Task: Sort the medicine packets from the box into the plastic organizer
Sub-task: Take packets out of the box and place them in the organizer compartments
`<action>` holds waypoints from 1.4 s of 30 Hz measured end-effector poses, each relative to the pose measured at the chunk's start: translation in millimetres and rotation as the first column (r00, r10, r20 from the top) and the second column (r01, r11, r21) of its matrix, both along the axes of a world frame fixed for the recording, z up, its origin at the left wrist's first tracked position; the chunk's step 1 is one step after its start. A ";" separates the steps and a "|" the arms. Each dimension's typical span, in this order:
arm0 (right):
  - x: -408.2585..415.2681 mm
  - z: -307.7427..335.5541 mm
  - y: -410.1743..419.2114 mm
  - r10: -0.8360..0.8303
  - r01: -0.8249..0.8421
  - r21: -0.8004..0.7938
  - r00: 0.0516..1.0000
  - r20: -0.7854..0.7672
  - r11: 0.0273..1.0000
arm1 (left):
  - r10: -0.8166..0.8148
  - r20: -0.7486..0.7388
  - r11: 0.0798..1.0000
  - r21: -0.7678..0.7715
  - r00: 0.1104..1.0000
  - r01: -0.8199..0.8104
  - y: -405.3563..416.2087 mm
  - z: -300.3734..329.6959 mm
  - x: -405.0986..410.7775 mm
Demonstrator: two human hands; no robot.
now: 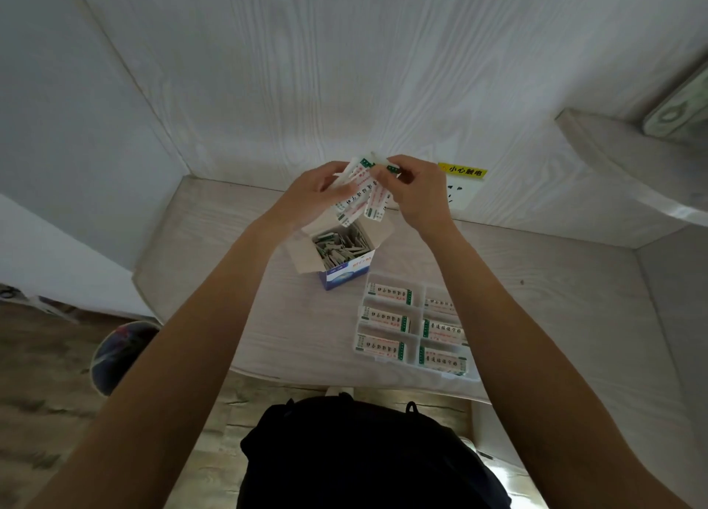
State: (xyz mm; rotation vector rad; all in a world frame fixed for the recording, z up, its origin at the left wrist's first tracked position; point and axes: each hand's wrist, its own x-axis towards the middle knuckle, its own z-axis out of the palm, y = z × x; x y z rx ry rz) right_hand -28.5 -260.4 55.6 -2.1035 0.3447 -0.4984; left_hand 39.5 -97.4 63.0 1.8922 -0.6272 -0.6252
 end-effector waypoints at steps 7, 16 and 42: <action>0.6 -6.6 1.4 0.026 -0.021 0.057 0.995 -0.093 0.998 | 0.083 -0.056 0.996 0.017 0.995 -0.082 -5.8 -12.5 -7.1; -41.8 -18.9 -0.5 0.024 0.017 0.225 0.983 -0.180 0.974 | 0.035 -0.385 0.995 -0.077 0.922 -0.070 -7.2 -23.7 -51.1; -189.6 -89.5 -54.4 -0.410 0.520 0.278 0.835 -0.367 0.808 | 0.171 -0.501 0.949 -0.148 0.848 -0.279 -21.0 -59.9 -123.8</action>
